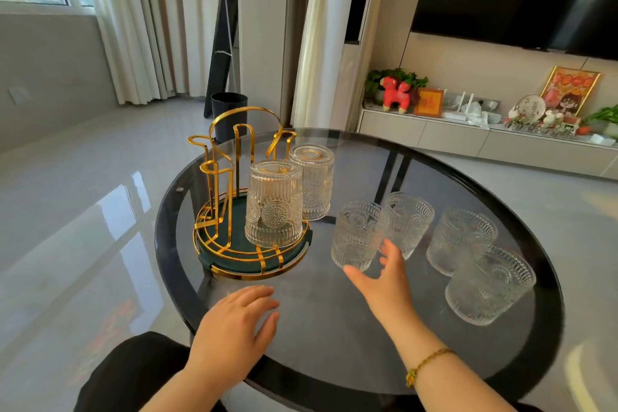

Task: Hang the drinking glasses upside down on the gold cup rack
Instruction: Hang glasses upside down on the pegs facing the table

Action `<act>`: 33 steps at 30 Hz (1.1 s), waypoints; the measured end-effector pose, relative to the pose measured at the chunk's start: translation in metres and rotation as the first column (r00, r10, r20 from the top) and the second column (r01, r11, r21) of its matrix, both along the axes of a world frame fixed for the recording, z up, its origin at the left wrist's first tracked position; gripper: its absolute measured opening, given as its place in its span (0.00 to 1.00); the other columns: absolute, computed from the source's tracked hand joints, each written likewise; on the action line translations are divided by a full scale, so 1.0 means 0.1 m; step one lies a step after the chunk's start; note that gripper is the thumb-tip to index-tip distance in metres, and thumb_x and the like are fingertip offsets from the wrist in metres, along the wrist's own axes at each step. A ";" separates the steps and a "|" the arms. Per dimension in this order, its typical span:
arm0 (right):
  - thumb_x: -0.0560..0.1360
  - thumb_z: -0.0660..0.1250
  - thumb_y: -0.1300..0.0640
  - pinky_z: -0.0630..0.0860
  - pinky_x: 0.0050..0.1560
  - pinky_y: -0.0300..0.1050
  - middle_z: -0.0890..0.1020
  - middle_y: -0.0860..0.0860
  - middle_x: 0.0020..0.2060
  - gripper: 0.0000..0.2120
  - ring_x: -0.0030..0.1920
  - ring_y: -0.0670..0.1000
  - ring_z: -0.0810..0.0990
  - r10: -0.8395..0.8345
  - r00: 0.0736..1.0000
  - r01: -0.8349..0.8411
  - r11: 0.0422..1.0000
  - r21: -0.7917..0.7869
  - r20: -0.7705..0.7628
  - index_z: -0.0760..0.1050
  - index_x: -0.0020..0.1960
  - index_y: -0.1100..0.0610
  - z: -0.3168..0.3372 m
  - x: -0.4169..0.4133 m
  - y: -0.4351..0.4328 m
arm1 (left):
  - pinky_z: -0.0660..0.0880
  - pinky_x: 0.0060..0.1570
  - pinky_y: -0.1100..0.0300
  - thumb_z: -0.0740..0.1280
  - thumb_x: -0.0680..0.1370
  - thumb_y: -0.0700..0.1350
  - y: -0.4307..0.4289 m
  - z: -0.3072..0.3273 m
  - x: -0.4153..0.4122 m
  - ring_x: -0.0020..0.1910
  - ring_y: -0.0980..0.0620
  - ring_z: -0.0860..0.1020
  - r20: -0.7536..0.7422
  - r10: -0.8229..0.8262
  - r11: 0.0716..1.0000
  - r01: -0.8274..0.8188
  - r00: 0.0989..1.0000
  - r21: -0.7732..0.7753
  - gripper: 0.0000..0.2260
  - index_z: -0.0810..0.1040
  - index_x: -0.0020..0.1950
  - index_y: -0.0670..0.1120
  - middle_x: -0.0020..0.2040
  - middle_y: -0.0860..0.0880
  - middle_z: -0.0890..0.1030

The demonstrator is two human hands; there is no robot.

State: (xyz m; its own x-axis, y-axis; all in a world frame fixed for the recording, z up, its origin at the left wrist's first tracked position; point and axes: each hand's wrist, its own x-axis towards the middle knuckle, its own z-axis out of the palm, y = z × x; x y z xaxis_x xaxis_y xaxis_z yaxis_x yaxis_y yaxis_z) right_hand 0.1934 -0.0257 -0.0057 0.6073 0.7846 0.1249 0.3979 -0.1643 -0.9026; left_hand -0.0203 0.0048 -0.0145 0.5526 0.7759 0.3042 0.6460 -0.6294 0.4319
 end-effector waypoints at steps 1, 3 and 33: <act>0.64 0.73 0.57 0.63 0.67 0.48 0.64 0.56 0.67 0.39 0.67 0.54 0.64 0.000 1.000 0.000 1.000 -0.016 -0.001 0.55 0.68 0.58 -0.02 0.00 0.05 | 0.75 0.54 0.55 0.69 0.72 0.47 0.01 -0.01 0.01 0.55 0.53 0.78 -0.002 0.006 1.000 -0.006 1.000 -0.020 0.08 0.80 0.50 0.52 0.55 0.53 0.81; 0.63 0.74 0.57 0.63 0.68 0.52 0.65 0.57 0.68 0.41 0.67 0.55 0.64 -0.001 1.000 0.001 1.000 -0.029 0.003 0.55 0.68 0.59 -0.05 0.01 0.14 | 0.68 0.62 0.56 0.63 0.75 0.50 0.04 -0.03 0.01 0.63 0.55 0.72 -0.008 -0.005 0.999 0.005 1.000 -0.038 0.11 0.77 0.56 0.54 0.62 0.55 0.76; 0.61 0.73 0.57 0.68 0.32 0.25 0.70 0.35 0.45 0.23 0.43 0.33 0.70 0.190 0.976 -0.200 0.976 0.089 0.108 0.64 0.46 0.39 0.97 0.12 -0.31 | 0.61 0.67 0.61 0.58 0.76 0.53 0.11 -0.04 0.01 0.66 0.60 0.66 -0.011 -0.006 0.990 0.004 1.000 -0.142 0.13 0.71 0.60 0.57 0.66 0.59 0.70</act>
